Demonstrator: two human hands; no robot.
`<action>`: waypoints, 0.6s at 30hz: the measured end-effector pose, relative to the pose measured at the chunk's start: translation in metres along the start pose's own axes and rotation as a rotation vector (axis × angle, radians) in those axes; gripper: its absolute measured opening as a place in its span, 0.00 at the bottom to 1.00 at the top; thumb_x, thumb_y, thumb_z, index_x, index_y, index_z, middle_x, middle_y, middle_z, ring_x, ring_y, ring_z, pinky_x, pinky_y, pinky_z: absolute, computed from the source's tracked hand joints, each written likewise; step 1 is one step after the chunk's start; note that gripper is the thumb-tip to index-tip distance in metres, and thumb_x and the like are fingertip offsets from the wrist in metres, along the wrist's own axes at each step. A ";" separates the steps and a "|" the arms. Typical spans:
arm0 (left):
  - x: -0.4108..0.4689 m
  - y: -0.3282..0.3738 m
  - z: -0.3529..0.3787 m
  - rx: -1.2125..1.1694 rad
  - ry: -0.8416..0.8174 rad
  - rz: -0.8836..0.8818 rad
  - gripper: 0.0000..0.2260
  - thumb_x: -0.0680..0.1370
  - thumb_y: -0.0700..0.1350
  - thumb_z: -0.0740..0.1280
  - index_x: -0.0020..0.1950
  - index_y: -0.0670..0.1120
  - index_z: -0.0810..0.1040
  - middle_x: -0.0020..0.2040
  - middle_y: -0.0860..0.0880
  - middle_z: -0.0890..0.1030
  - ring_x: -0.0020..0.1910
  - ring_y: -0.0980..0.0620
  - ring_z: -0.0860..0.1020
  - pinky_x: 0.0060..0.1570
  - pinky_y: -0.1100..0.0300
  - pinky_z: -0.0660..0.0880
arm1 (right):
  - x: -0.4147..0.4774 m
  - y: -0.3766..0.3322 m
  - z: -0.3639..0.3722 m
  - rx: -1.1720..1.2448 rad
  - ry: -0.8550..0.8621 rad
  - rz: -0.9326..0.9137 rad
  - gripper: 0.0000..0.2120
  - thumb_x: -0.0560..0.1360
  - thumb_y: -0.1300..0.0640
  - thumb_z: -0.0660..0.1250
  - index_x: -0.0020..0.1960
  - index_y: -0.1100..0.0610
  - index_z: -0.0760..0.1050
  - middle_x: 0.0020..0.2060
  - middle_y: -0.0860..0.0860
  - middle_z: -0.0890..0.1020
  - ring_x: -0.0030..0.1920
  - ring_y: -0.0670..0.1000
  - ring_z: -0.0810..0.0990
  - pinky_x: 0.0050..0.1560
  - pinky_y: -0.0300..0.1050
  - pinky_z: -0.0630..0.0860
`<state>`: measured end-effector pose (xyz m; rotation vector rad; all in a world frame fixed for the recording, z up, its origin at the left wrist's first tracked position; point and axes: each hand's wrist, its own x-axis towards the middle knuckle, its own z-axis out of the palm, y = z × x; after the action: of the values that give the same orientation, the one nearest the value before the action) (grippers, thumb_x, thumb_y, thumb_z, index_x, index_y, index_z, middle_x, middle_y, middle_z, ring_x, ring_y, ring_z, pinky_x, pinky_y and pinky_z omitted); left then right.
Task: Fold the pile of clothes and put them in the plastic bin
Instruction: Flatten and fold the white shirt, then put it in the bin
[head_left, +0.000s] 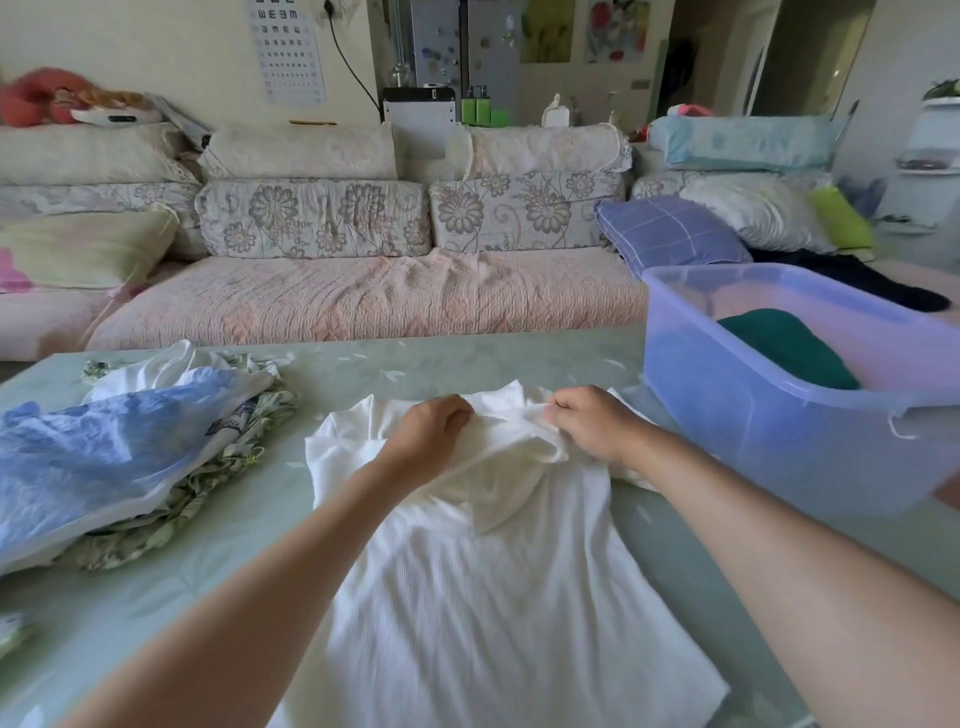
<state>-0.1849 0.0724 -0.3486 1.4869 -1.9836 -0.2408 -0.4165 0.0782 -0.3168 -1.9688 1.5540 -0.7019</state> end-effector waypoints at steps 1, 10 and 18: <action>0.003 -0.001 -0.001 -0.023 0.033 -0.026 0.09 0.81 0.41 0.61 0.53 0.44 0.81 0.47 0.50 0.81 0.45 0.52 0.75 0.40 0.63 0.61 | -0.002 -0.003 -0.003 0.030 0.027 0.008 0.11 0.80 0.55 0.64 0.39 0.55 0.73 0.34 0.47 0.74 0.38 0.49 0.71 0.37 0.44 0.64; -0.021 0.001 0.027 0.180 -0.088 0.229 0.06 0.74 0.39 0.67 0.47 0.50 0.78 0.48 0.53 0.75 0.52 0.49 0.73 0.51 0.53 0.74 | -0.015 0.026 -0.003 -0.607 -0.024 -0.029 0.33 0.70 0.41 0.71 0.68 0.49 0.62 0.63 0.53 0.69 0.64 0.58 0.71 0.61 0.53 0.71; -0.033 0.014 0.034 0.314 -0.421 0.153 0.24 0.78 0.54 0.59 0.75 0.59 0.61 0.73 0.55 0.64 0.71 0.50 0.60 0.70 0.49 0.56 | -0.032 0.026 -0.001 -0.659 -0.239 -0.013 0.16 0.64 0.43 0.72 0.50 0.44 0.76 0.49 0.40 0.76 0.51 0.46 0.77 0.50 0.44 0.75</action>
<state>-0.2113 0.0997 -0.3805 1.5588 -2.5574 -0.1944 -0.4423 0.1041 -0.3362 -2.4060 1.7606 0.0759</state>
